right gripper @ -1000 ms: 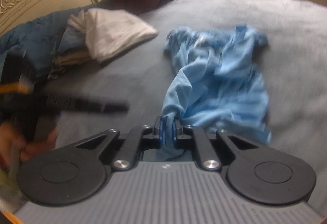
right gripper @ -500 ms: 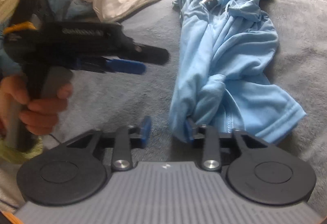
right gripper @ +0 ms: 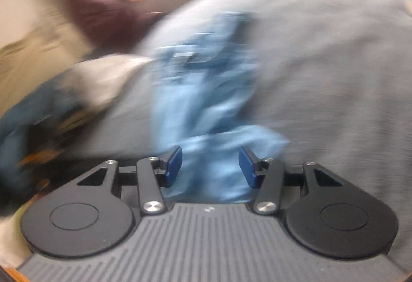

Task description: Fold clothes

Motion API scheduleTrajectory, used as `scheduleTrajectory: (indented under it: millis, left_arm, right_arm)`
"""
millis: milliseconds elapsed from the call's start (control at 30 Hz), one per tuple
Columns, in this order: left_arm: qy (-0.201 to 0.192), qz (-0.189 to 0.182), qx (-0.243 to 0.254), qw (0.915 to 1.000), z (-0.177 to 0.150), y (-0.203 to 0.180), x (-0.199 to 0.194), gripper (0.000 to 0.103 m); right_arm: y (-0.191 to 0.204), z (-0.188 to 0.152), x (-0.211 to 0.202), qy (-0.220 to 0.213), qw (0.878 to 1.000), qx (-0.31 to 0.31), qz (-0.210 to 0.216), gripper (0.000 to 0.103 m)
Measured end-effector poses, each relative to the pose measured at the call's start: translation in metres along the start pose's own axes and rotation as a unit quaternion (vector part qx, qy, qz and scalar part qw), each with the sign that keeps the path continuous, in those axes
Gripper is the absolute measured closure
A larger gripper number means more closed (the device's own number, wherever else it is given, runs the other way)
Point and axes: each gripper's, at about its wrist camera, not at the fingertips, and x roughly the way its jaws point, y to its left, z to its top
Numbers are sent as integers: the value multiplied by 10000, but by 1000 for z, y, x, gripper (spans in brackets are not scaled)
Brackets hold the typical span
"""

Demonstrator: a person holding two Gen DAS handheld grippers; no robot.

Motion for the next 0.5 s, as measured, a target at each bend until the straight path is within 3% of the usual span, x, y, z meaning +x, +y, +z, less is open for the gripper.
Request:
scheduleTrajectory:
  millis: [33,133,233,433,500]
  left_arm:
    - [16,-10,45,10000,-2,-2,2,44]
    - [83,133,258,9995,-8,-10,6,61]
    - [98,227,385,9990,-12,-13,8,78]
    - [63,346,430,9985,-16,-12,9,89]
    - [44,341,388,9987,-17,-10,9,91]
  right_arm:
    - [-9,5,6,28,9995,176,-247,55]
    - [-22,21,24,70,9989,295,-362,55]
    - [-13,41,47,129,9993,-76,-341,55]
    - [6,63,112,721,9968,-341,-104,55]
    - [16,58,122,736,9953,-583,-249,70]
